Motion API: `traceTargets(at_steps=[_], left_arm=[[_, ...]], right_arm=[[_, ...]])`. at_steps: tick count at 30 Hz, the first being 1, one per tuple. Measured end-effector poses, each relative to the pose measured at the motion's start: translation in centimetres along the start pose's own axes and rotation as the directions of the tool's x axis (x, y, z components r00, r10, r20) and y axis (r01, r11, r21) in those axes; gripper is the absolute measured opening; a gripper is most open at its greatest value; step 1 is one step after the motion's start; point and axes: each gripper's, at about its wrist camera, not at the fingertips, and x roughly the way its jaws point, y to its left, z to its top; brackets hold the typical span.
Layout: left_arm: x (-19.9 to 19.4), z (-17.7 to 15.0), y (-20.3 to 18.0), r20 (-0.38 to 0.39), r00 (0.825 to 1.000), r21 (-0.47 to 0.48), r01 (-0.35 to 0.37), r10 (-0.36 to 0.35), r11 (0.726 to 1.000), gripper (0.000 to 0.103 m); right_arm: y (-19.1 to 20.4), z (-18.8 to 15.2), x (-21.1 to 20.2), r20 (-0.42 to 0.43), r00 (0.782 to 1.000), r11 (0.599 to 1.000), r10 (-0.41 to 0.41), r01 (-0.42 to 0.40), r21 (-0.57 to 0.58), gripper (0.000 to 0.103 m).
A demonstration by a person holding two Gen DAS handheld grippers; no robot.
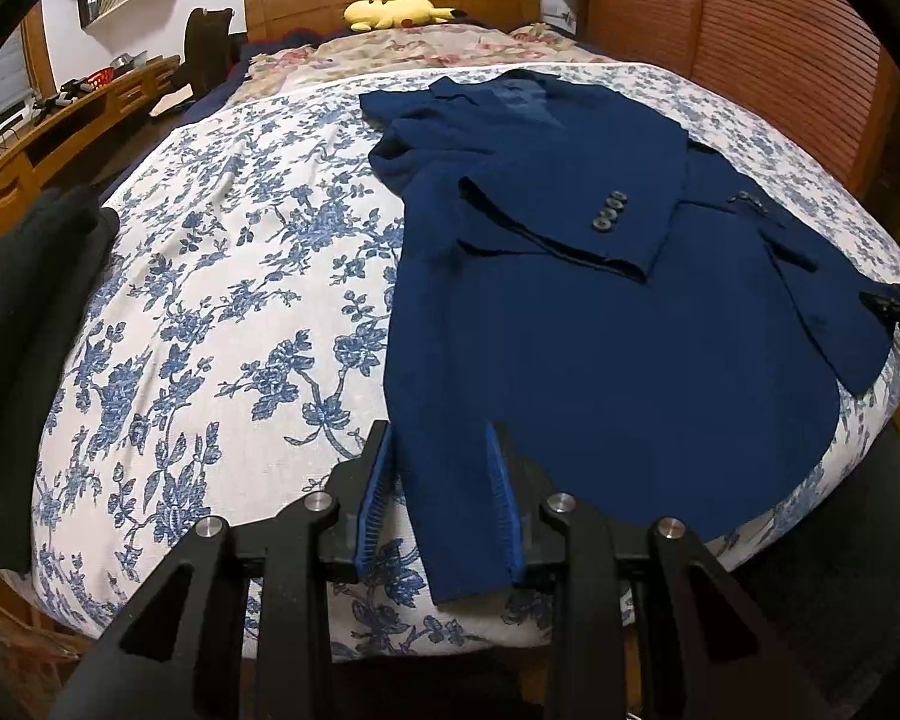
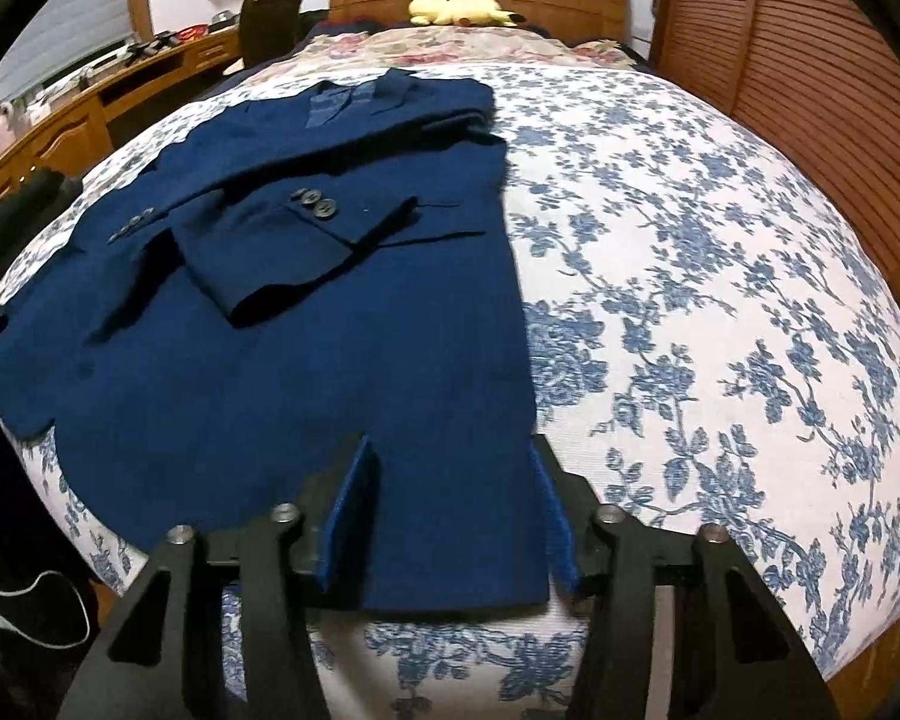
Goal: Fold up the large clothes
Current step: 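Move the right tool to the blazer hem and grasp it, then grasp the hem with the left tool while the right tool lifts the hem toward the collar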
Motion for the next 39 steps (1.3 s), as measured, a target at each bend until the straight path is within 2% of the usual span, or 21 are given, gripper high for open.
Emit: traceTargets(at_steps=[1, 2, 6, 13, 16, 20, 29, 31, 32, 34, 39], left_arm=[[0.0, 0.0, 0.0, 0.000, 1.000, 0.002, 0.002, -0.002, 1.000, 0.032], [0.0, -0.1, 0.0, -0.001, 1.000, 0.004, 0.002, -0.002, 1.000, 0.032], [-0.1, -0.1, -0.2, -0.005, 1.000, 0.007, 0.000, 0.000, 1.000, 0.032], [-0.9, -1.1, 0.4, 0.000, 0.999, -0.010, 0.045, -0.045, 0.999, 0.032], [-1.0, -1.2, 0.3, -0.001, 0.999, -0.005, 0.048, -0.048, 0.999, 0.032], [-1.0, -1.3, 0.2, 0.011, 0.999, -0.002, 0.050, -0.050, 0.999, 0.032], [-1.4, -1.7, 0.2, 0.023, 0.998, -0.011, 0.066, -0.066, 0.998, 0.032], [-2.0, -1.4, -0.3, 0.025, 0.996, 0.025, 0.087, -0.088, 0.996, 0.013], [-2.3, -1.1, -0.5, 0.035, 0.995, 0.034, 0.097, -0.098, 0.995, 0.010], [-3.2, -0.3, -0.7, 0.050, 0.991, 0.046, 0.124, -0.126, 0.991, 0.007], [-7.6, 3.0, -1.3, 0.153, 0.976, 0.077, 0.146, -0.156, 0.986, 0.005]], right_arm=[[0.0, -0.1, 0.0, 0.001, 1.000, 1.000, 0.026, -0.026, 0.001, 0.029], [0.1, -0.1, 0.0, 0.003, 0.999, 0.999, 0.051, -0.051, 0.000, 0.024], [0.4, -0.1, 0.2, 0.009, 0.996, 0.996, 0.085, -0.085, -0.019, 0.015], [0.3, 0.0, 0.5, 0.004, 0.995, 0.995, 0.097, -0.097, -0.012, 0.014], [0.1, 0.0, 0.9, -0.004, 0.993, 0.993, 0.116, -0.116, 0.023, 0.015], [0.4, 0.0, 1.1, -0.005, 0.995, 0.995, 0.100, -0.100, 0.009, 0.015], [0.0, -0.1, 1.2, -0.002, 0.993, 0.993, 0.116, -0.116, 0.034, 0.014], [0.1, 0.2, 0.6, 0.026, 0.990, 0.990, 0.137, -0.138, 0.043, 0.008], [0.2, 0.5, 0.0, 0.049, 0.988, 0.988, 0.149, -0.151, 0.043, 0.008], [0.3, 1.5, -1.6, 0.108, 0.979, 0.983, 0.171, -0.177, 0.044, 0.007], [1.3, 4.9, -6.7, 0.252, 0.944, 0.973, 0.214, -0.230, 0.032, 0.007]])
